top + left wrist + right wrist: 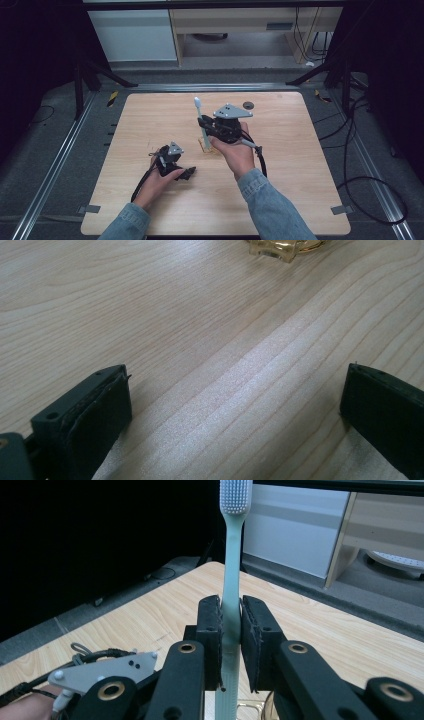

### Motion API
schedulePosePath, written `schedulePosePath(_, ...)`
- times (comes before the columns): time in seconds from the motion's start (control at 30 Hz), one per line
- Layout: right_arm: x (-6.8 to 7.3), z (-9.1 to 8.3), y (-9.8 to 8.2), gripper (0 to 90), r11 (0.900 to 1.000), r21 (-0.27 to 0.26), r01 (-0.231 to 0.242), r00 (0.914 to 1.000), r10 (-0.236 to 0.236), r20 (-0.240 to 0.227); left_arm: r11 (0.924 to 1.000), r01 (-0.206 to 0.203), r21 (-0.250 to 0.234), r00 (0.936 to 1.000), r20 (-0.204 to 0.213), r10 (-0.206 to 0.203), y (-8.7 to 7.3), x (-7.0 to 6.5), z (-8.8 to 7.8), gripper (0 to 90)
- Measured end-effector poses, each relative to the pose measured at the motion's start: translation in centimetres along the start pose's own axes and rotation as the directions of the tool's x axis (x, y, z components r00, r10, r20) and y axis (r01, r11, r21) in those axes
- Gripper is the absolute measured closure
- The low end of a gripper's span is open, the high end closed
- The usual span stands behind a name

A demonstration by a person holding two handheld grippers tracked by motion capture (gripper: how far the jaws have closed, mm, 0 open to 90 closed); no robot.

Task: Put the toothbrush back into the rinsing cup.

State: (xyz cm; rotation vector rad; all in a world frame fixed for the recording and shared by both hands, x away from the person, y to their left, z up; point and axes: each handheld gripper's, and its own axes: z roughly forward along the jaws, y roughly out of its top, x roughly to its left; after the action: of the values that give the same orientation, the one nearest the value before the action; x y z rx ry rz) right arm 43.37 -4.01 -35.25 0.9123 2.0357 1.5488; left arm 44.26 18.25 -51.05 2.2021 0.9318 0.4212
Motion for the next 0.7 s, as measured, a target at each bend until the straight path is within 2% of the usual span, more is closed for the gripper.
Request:
schedulePosePath(0.33,0.1,0.2,0.2,79.4,1.000,-0.030,-0.001,1.0000,0.001,0.003,1.0000,0.000,0.000,1.0000,0.000,0.000,0.0,0.0,0.0,0.0)
schedulePosePath(0.7,0.1,1.5,-0.1,79.4,0.997,-0.072,0.004,0.9999,-0.003,0.015,1.0000,0.000,0.000,1.0000,0.001,0.000,0.0,0.0,0.0,0.0)
